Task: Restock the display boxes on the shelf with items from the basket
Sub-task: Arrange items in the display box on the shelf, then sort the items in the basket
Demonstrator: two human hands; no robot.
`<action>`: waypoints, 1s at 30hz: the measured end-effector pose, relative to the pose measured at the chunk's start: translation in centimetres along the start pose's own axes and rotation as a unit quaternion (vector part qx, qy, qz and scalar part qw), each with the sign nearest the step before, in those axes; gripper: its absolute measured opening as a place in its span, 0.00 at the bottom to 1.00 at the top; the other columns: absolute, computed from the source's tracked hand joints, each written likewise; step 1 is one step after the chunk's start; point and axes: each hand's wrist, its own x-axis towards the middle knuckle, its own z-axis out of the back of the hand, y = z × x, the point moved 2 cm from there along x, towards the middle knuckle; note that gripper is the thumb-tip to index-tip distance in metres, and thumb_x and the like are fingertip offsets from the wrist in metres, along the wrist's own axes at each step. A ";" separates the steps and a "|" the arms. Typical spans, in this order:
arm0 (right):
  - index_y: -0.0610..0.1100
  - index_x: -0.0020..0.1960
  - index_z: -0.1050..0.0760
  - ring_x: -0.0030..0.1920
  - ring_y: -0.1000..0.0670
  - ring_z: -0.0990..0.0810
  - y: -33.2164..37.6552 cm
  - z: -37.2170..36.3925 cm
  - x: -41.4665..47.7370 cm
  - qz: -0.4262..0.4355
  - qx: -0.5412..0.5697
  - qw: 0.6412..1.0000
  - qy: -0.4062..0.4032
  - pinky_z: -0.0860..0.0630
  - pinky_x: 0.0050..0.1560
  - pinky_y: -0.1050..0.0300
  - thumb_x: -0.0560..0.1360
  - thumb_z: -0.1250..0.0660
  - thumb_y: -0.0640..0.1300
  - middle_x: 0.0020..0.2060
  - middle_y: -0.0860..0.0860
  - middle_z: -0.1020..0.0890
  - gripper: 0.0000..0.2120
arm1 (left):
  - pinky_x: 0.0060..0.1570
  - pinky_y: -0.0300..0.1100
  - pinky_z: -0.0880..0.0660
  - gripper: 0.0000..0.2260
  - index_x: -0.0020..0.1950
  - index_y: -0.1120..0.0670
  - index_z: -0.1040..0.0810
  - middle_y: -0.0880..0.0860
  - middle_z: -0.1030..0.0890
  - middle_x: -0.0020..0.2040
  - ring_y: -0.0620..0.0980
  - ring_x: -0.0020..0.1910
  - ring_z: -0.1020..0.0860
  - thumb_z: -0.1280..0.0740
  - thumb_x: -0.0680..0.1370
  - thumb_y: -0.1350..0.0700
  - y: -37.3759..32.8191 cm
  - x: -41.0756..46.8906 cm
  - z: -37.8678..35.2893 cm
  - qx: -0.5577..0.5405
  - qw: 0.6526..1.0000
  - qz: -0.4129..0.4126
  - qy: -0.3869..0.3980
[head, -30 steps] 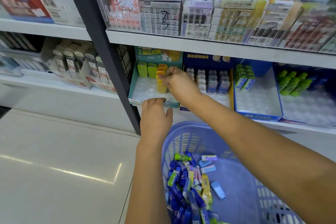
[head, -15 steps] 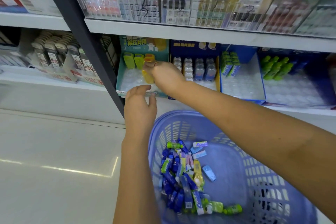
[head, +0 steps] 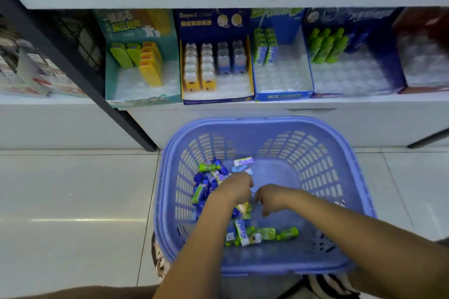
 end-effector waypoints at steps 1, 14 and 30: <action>0.38 0.65 0.27 0.56 0.42 0.21 -0.6 -1.6 0.8 -0.004 -0.003 1.000 0.026 0.26 0.56 0.56 0.74 0.32 0.42 0.56 0.40 0.20 0.20 | 0.67 0.45 0.35 0.17 0.65 0.56 0.25 0.58 0.27 0.67 0.56 0.68 0.30 0.38 0.77 0.63 0.3 0.7 -1.6 0.009 1.000 0.000 0.024; 0.36 0.62 0.26 0.57 0.42 0.22 -2.6 -7.6 5.2 -0.022 0.015 0.997 0.069 0.25 0.60 0.51 0.69 0.26 0.44 0.60 0.40 0.23 0.24 | 0.68 0.58 0.40 0.16 0.67 0.59 0.28 0.60 0.31 0.66 0.61 0.68 0.37 0.40 0.79 0.57 2.2 4.8 -7.2 0.316 0.949 -0.021 0.009; 0.39 0.35 0.25 0.35 0.48 0.27 -8.9 0.0 3.2 -0.081 0.117 0.990 -0.023 0.32 0.42 0.58 0.73 0.31 0.46 0.30 0.47 0.27 0.13 | 0.65 0.51 0.40 0.11 0.57 0.59 0.22 0.59 0.22 0.56 0.60 0.59 0.31 0.37 0.76 0.60 1.5 7.6 -8.6 0.390 0.908 -0.150 0.039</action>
